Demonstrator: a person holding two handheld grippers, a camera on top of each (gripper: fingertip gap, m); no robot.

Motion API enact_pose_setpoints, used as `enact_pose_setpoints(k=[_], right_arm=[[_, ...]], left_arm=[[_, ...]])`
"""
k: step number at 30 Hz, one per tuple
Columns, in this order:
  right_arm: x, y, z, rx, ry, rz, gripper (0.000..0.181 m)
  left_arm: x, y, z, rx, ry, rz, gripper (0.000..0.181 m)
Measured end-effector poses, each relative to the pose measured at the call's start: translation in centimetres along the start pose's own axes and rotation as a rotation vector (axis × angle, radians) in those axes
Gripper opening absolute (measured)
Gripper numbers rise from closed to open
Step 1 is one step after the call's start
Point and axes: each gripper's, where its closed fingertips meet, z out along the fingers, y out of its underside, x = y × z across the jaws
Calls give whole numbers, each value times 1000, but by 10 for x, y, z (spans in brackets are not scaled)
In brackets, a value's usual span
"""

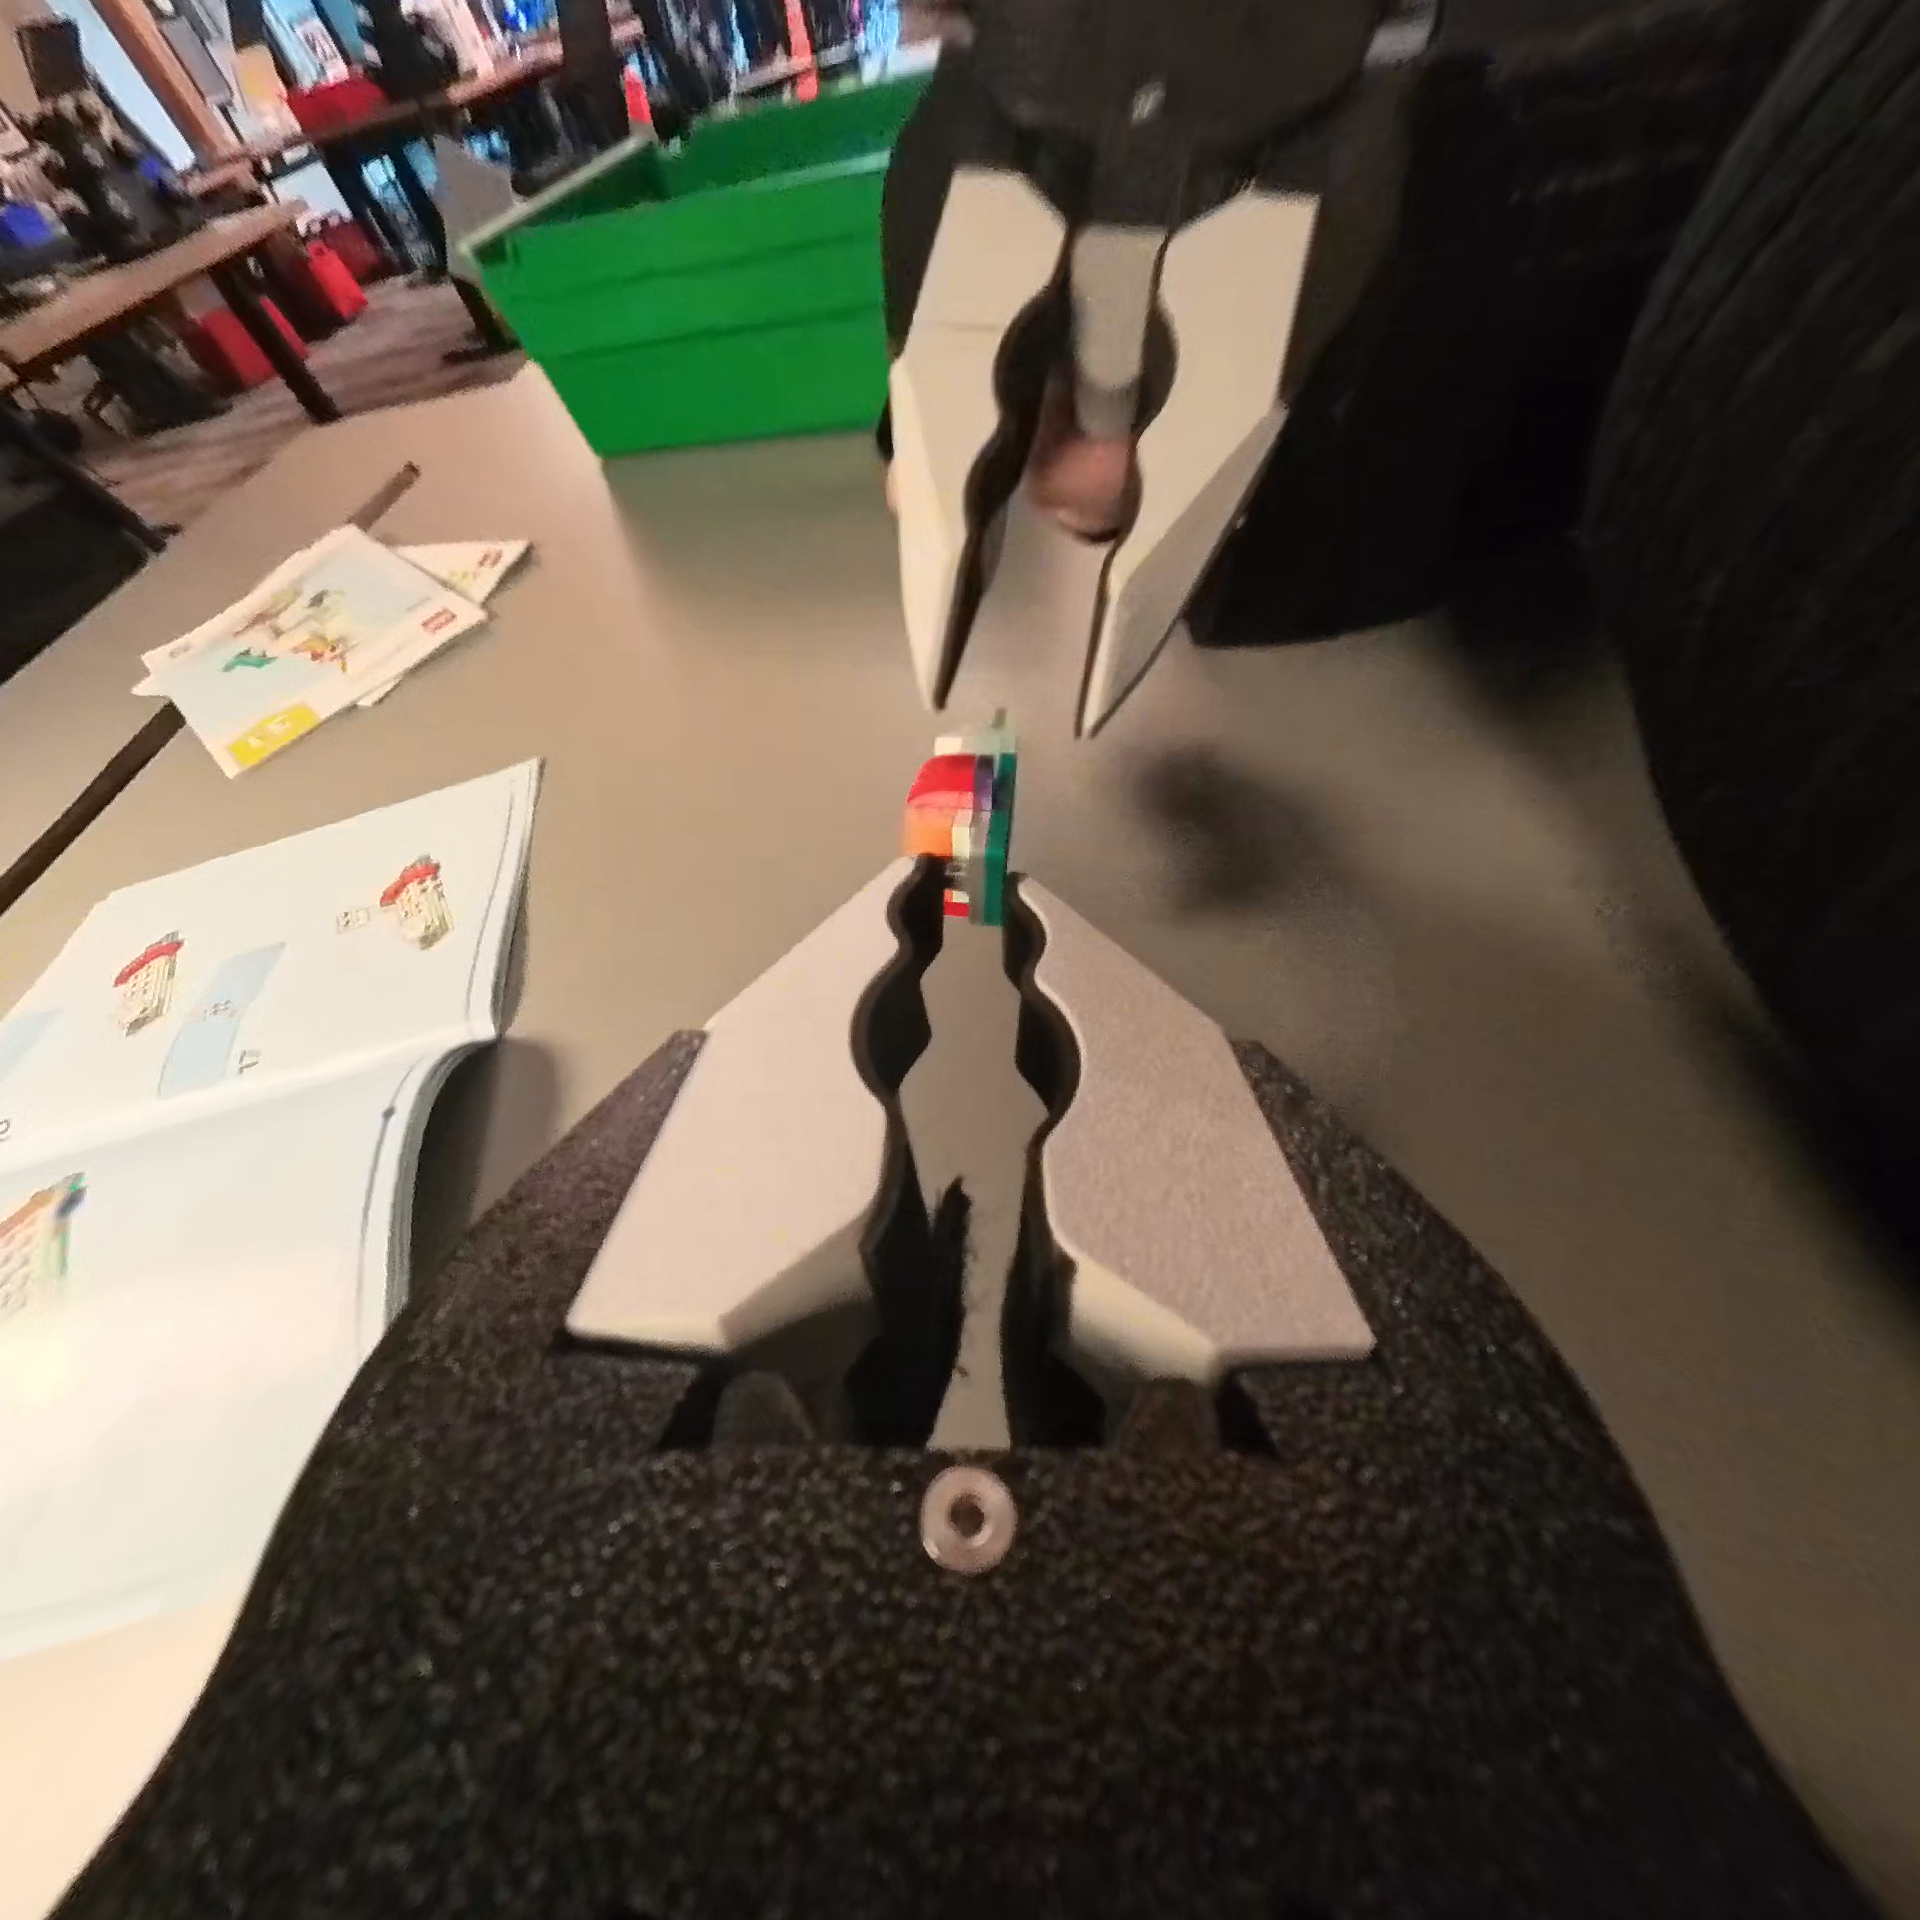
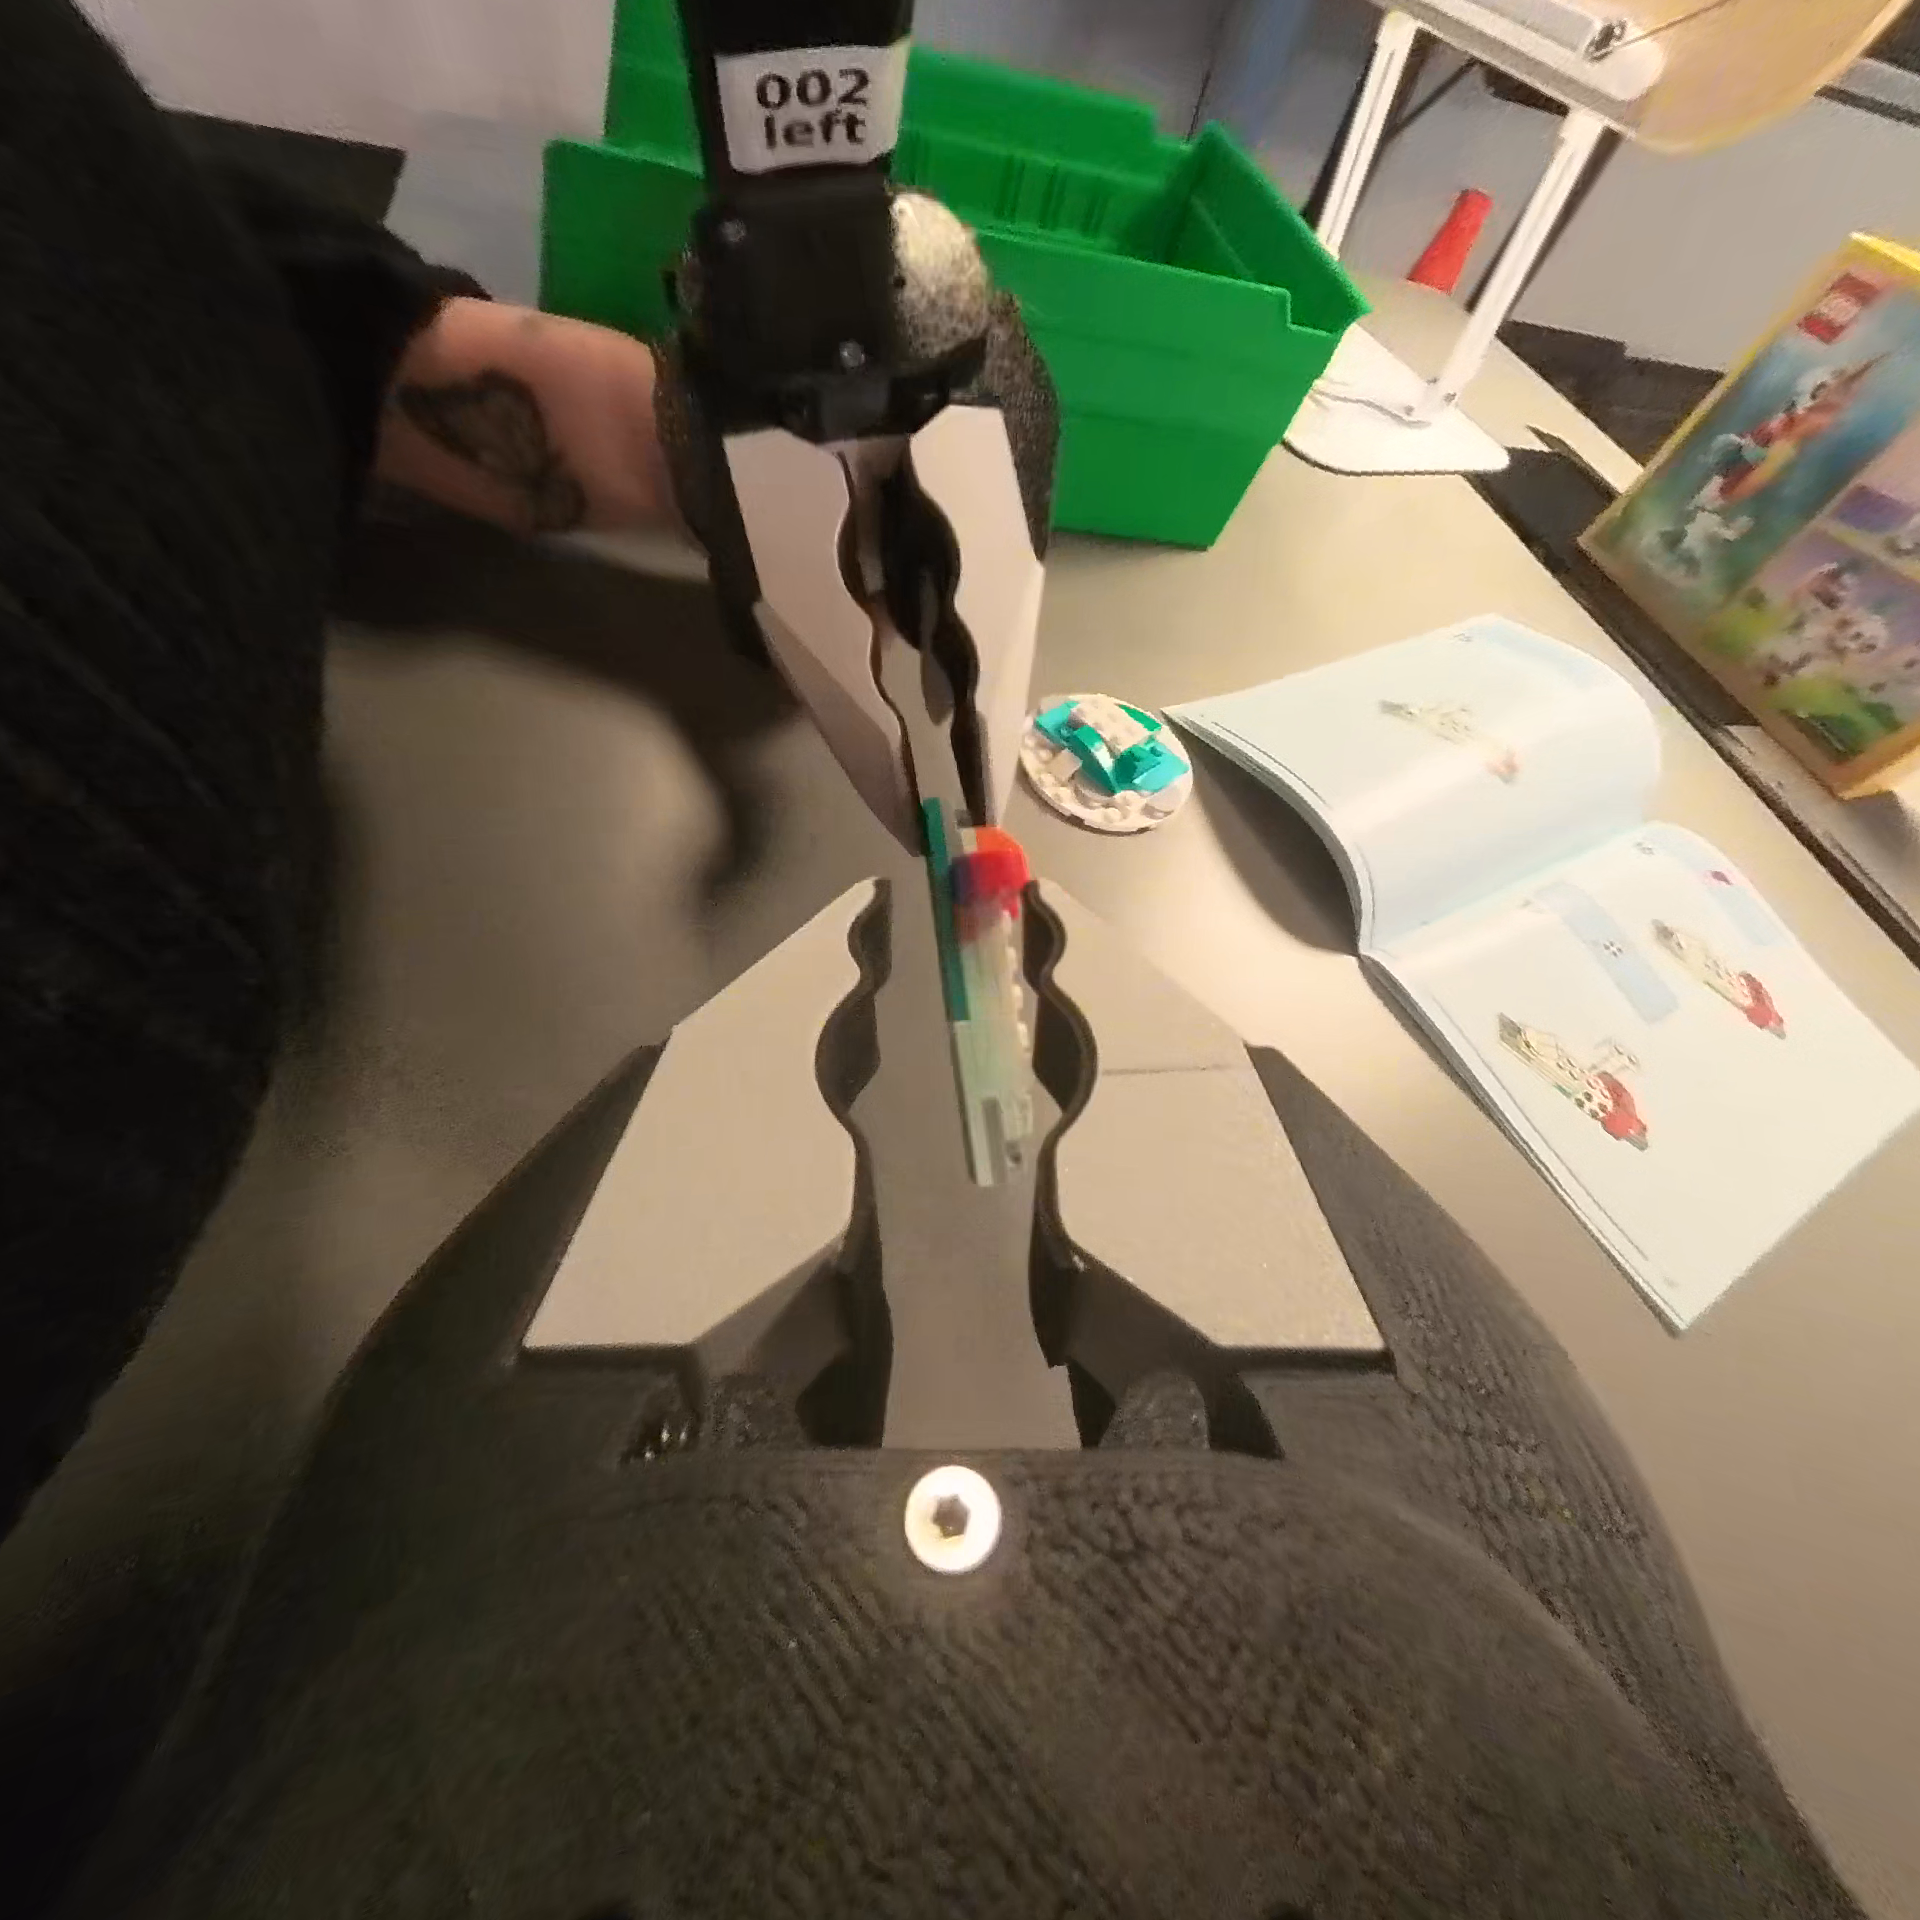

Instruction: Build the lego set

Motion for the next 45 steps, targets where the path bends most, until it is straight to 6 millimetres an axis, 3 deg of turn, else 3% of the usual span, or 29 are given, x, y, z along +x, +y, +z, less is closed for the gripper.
enact_pose_setpoints(k=[5, 22, 39, 45], right_arm=[[-4, -6, 2, 60, -50, 60, 20], [-9, -19, -6, 197, -140, 186, 20], [-13, -20, -5, 172, -103, 40, 13], [-5, -25, -6, 217, -57, 85, 20]], left_arm=[[12, -17, -1, 96, 64, 11, 8], [19, -25, -5, 154, 110, -2, 9], [23, -29, -4, 168, 134, -7, 9], [18, -30, -5, 180, 100, -6, 9]])
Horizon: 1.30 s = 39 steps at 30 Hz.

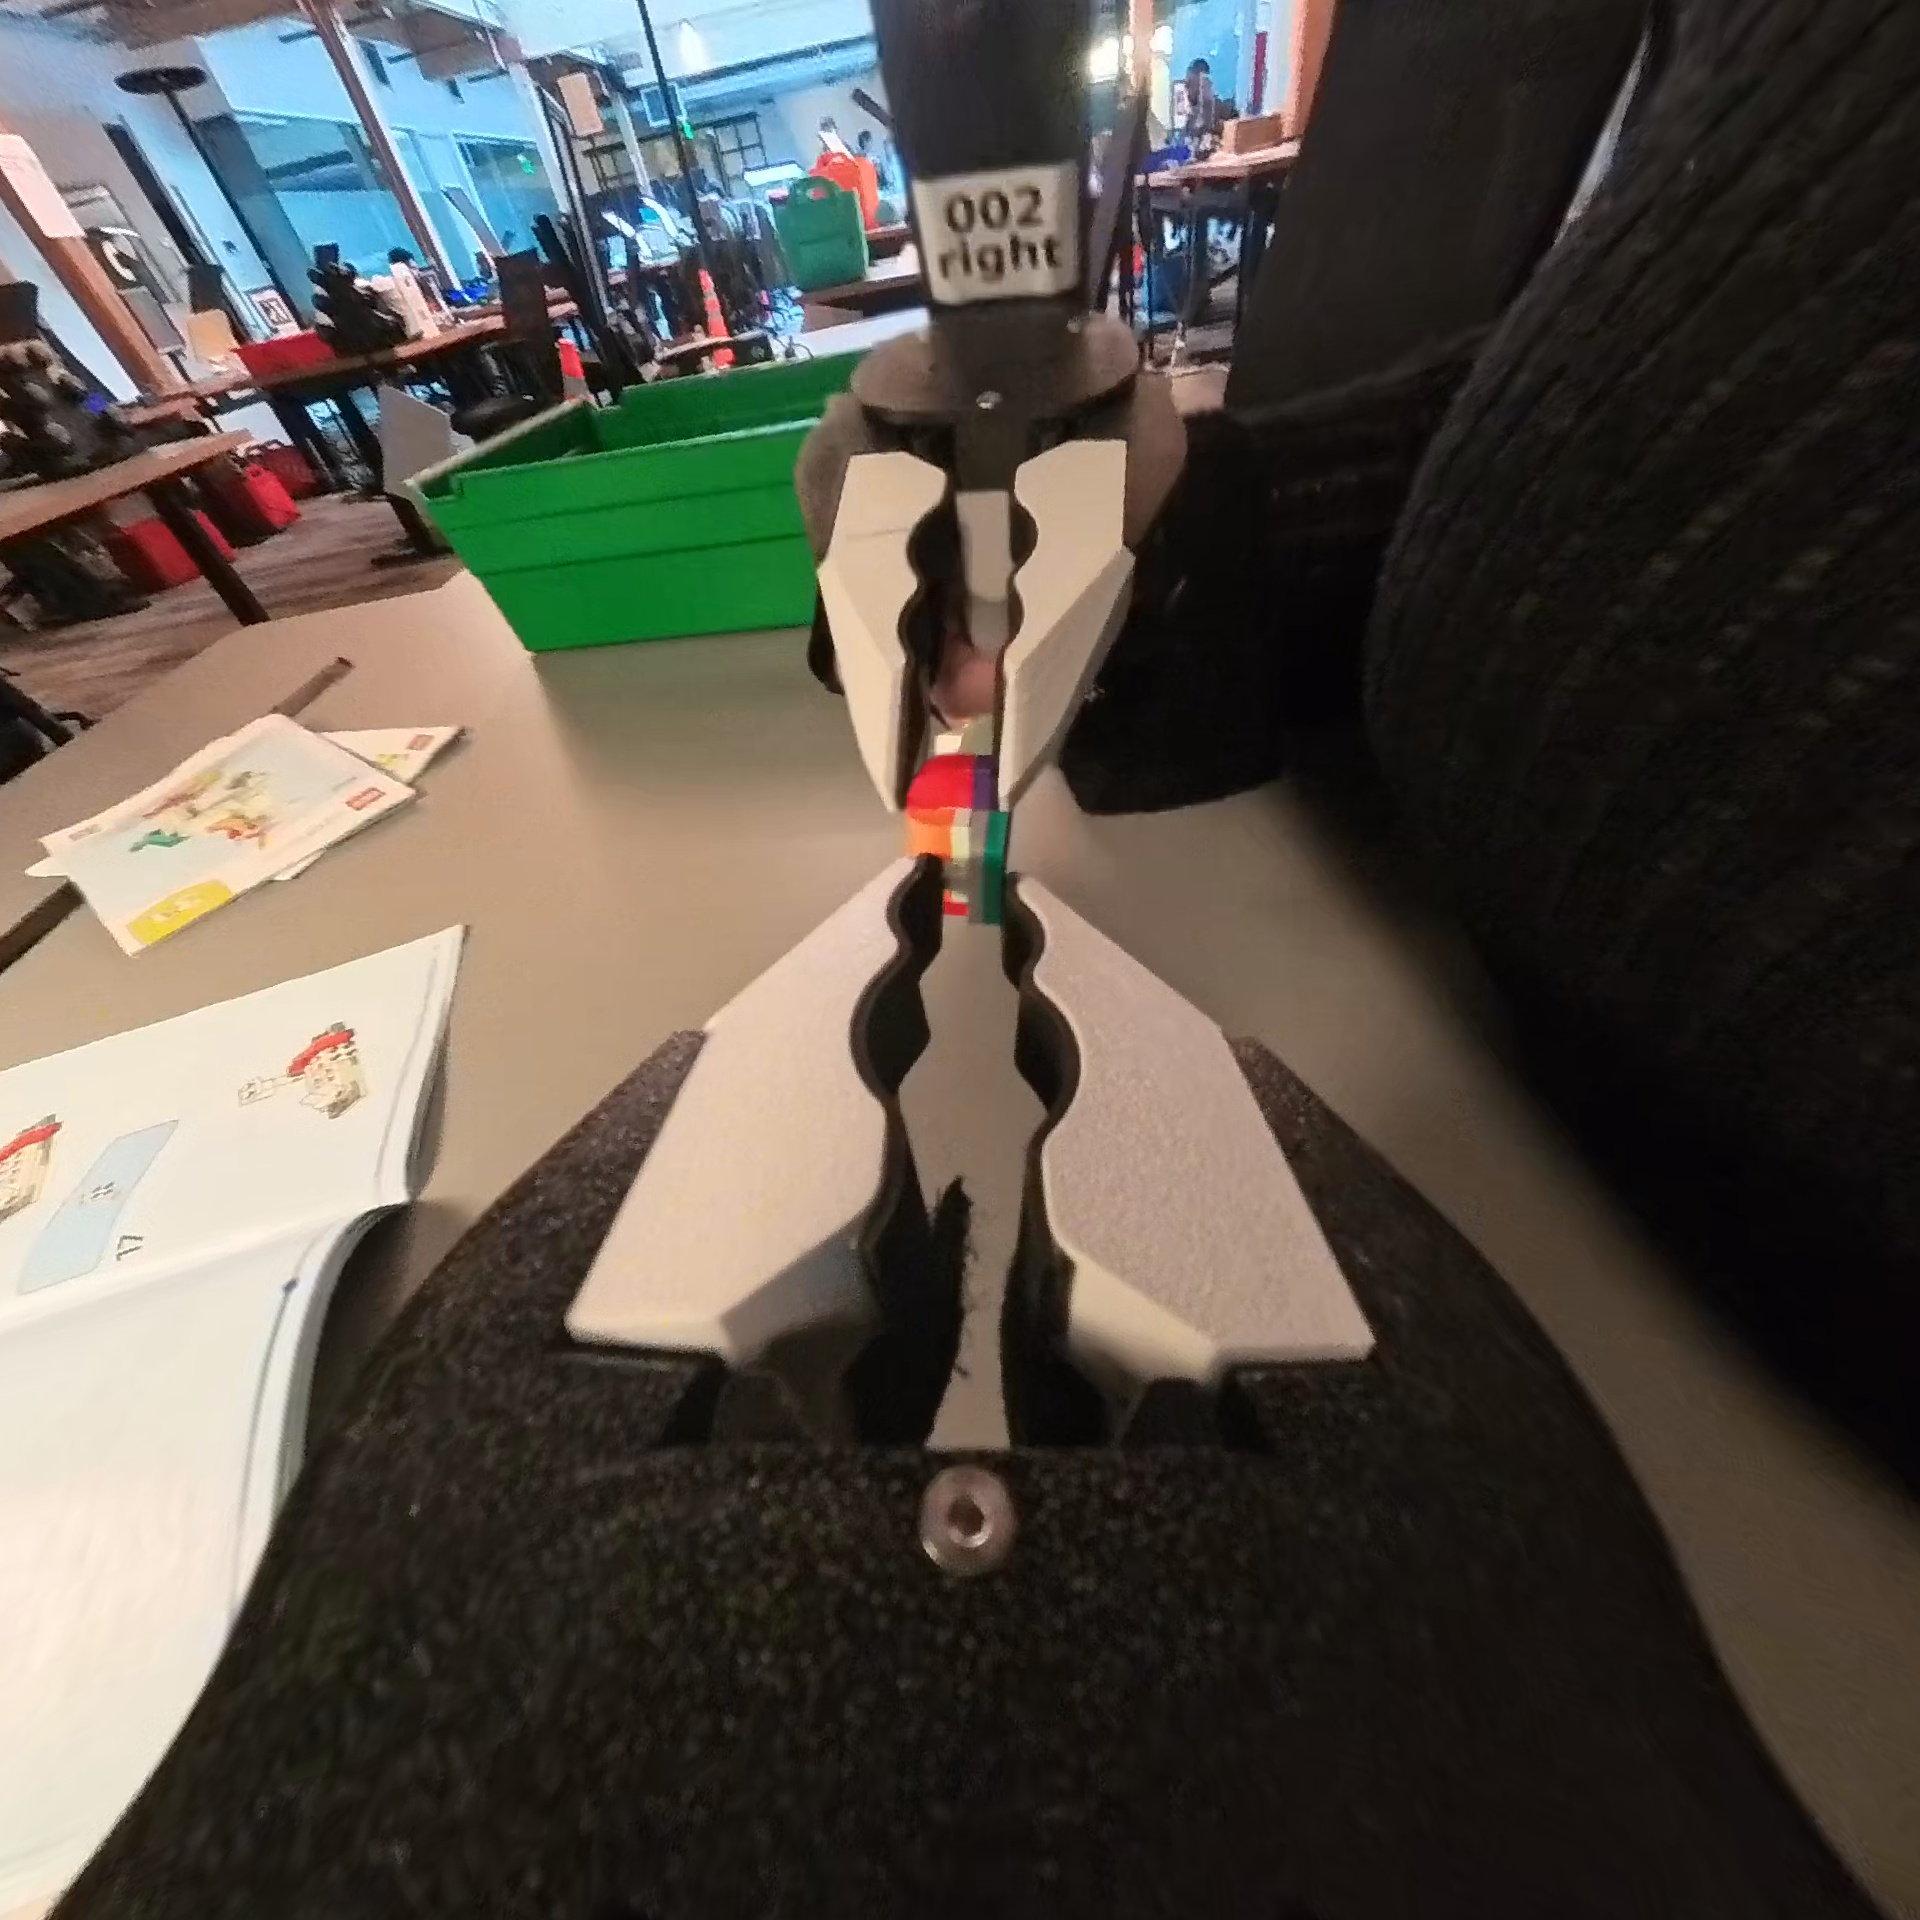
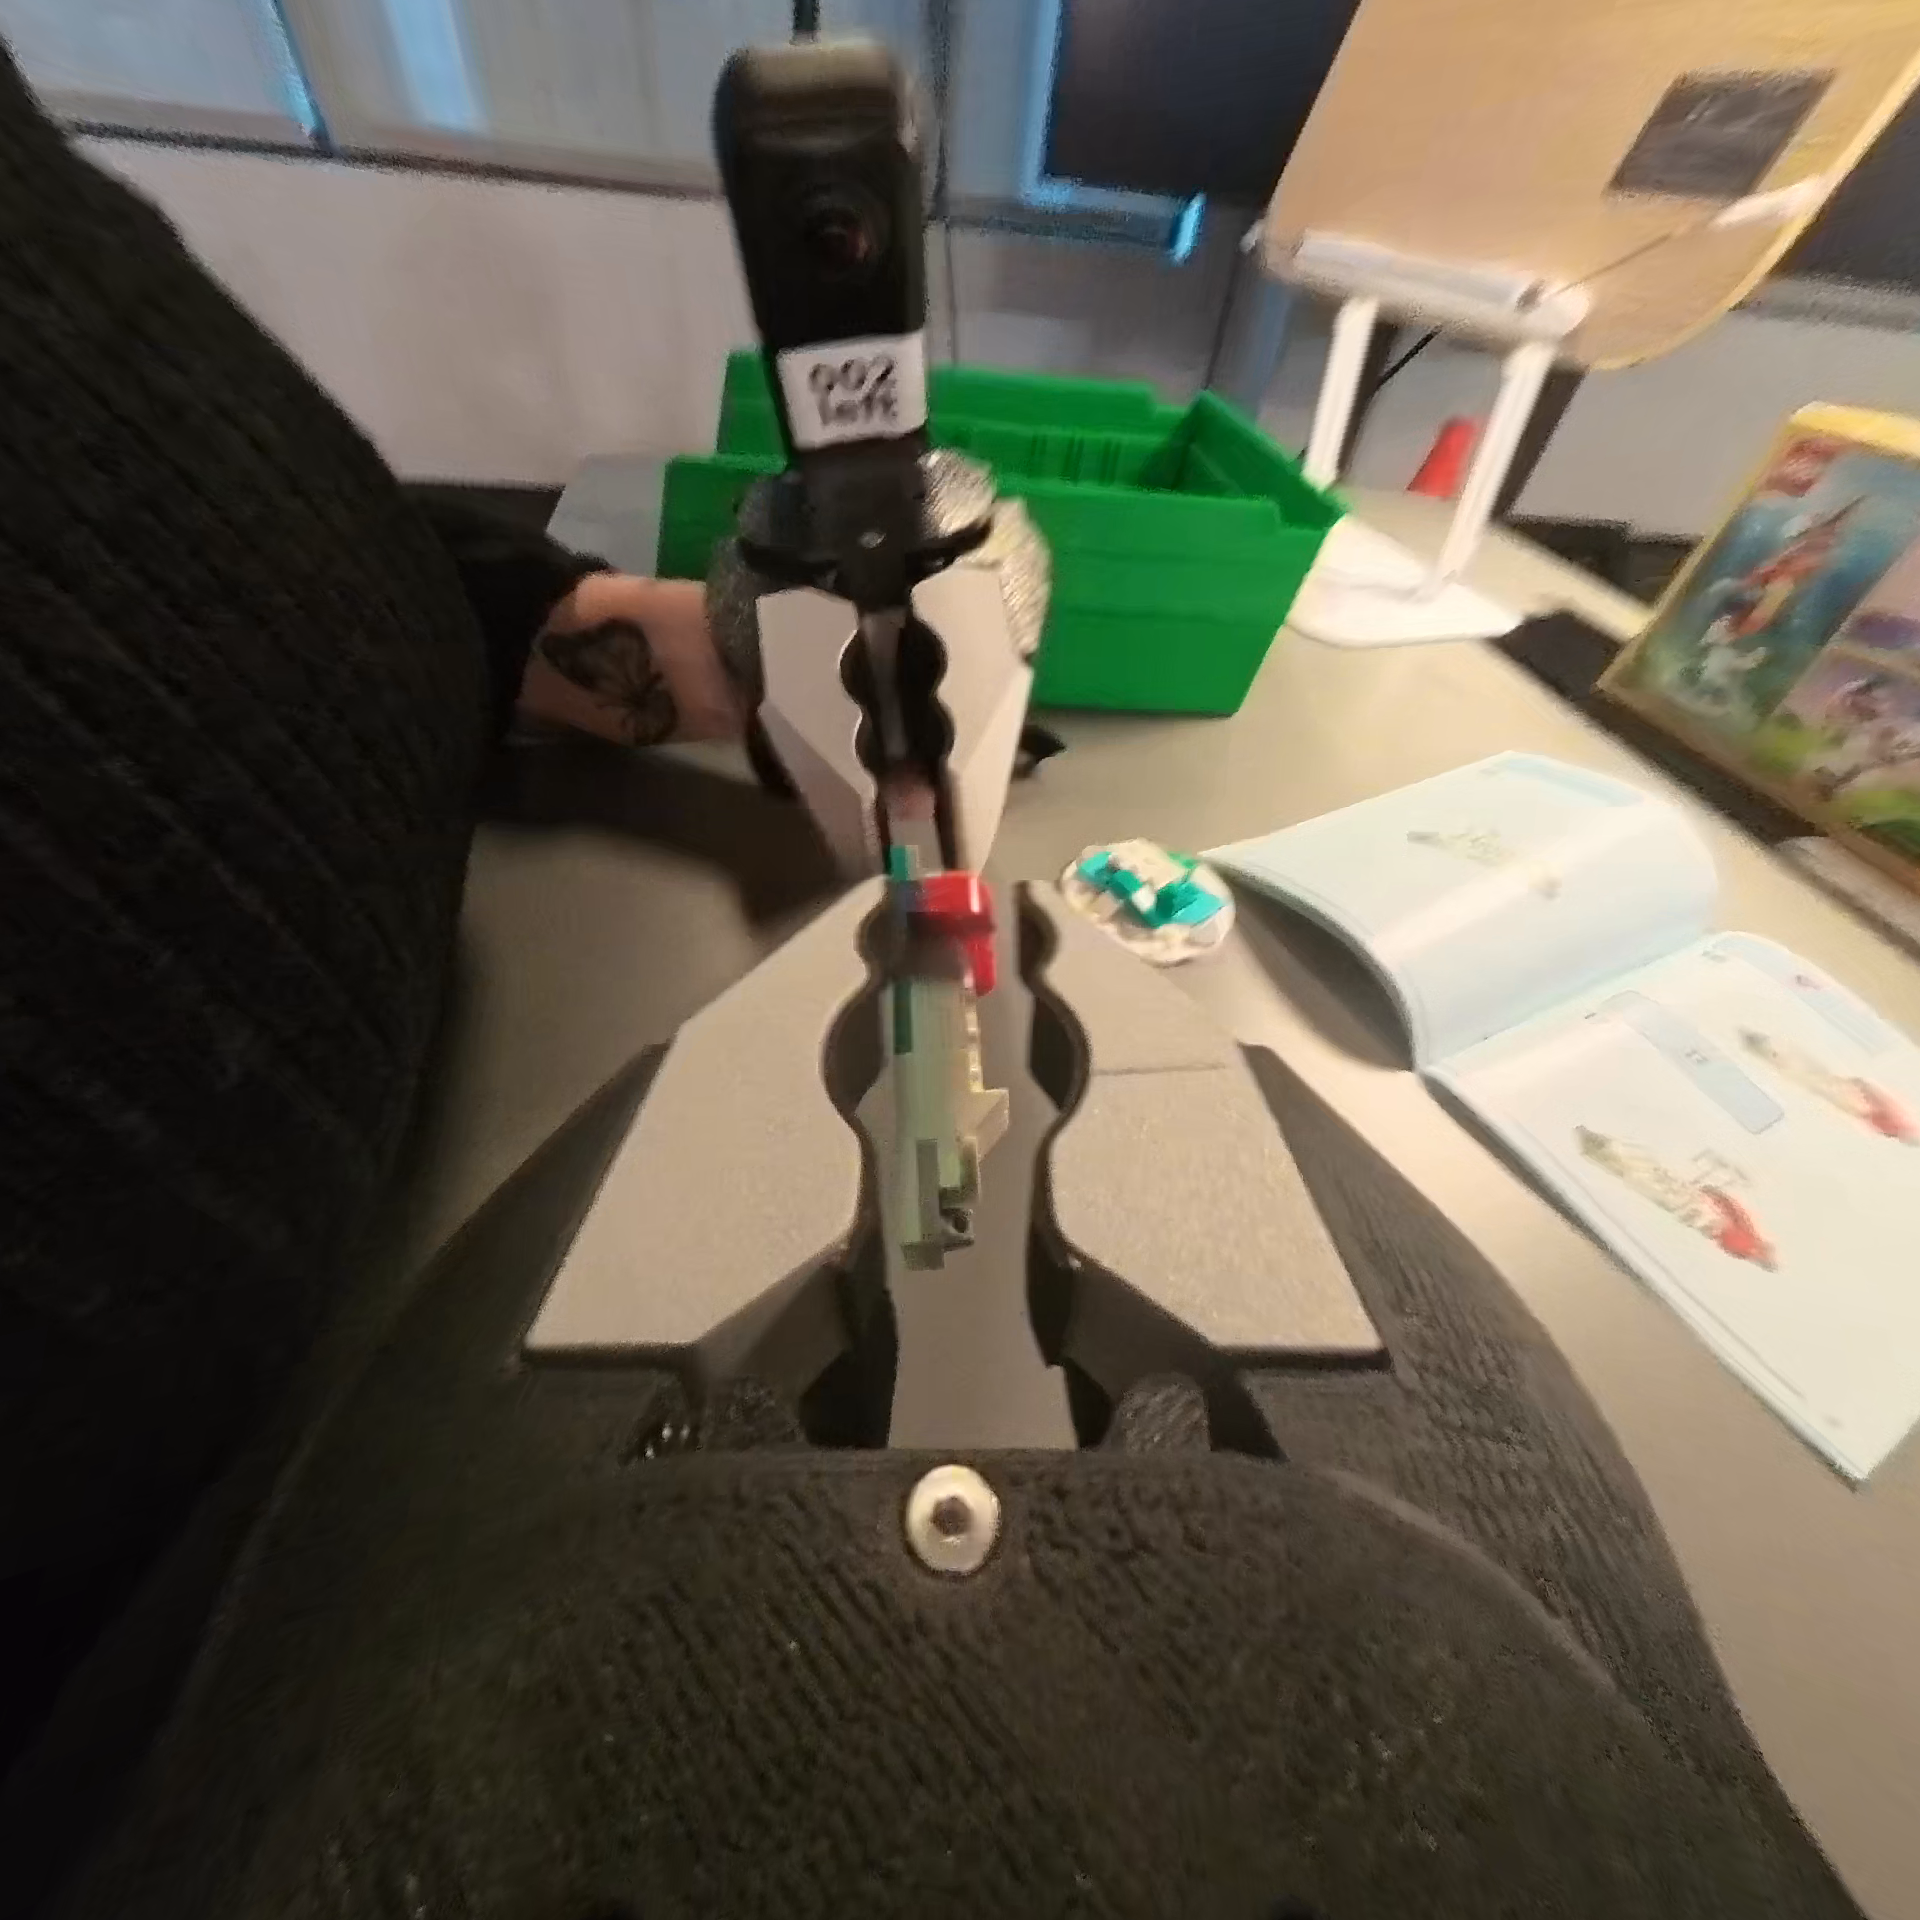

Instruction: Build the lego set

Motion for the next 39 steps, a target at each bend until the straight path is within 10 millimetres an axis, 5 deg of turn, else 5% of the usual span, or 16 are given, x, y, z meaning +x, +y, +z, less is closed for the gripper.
enact_pose_setpoints(k=[2, 4, 10, 15, 19, 22, 24, 32, 39], right_arm=[[9, -14, -4, 93, 62, 3, 48], [15, -22, -9, 138, 80, 50, 52], [14, -18, -10, 62, 71, 21, 20], [26, -9, -12, 1, 149, -40, 19], [53, 22, -17, -276, 401, -402, 18], [71, 54, -22, -564, 523, -785, 19], [71, 71, -20, -649, 513, -888, 19], [70, 95, -18, -741, 413, -802, 20], [58, 94, -16, -720, 312, -488, 46]], left_arm=[[-6, -4, -4, 23, -41, 9, 8], [-12, -11, -11, 66, -78, 14, 8], [-17, -30, -25, 192, -85, -20, 8], [-29, -20, -20, 138, -138, -99, 9], [-64, 1, -26, 15, -364, -122, 33], [-73, 1, -36, 19, -432, -127, 31], [-77, 1, -39, 20, -449, -145, 29], [-81, 2, -42, 20, -476, -162, 28], [-84, 2, -44, 27, -510, -160, 27]])
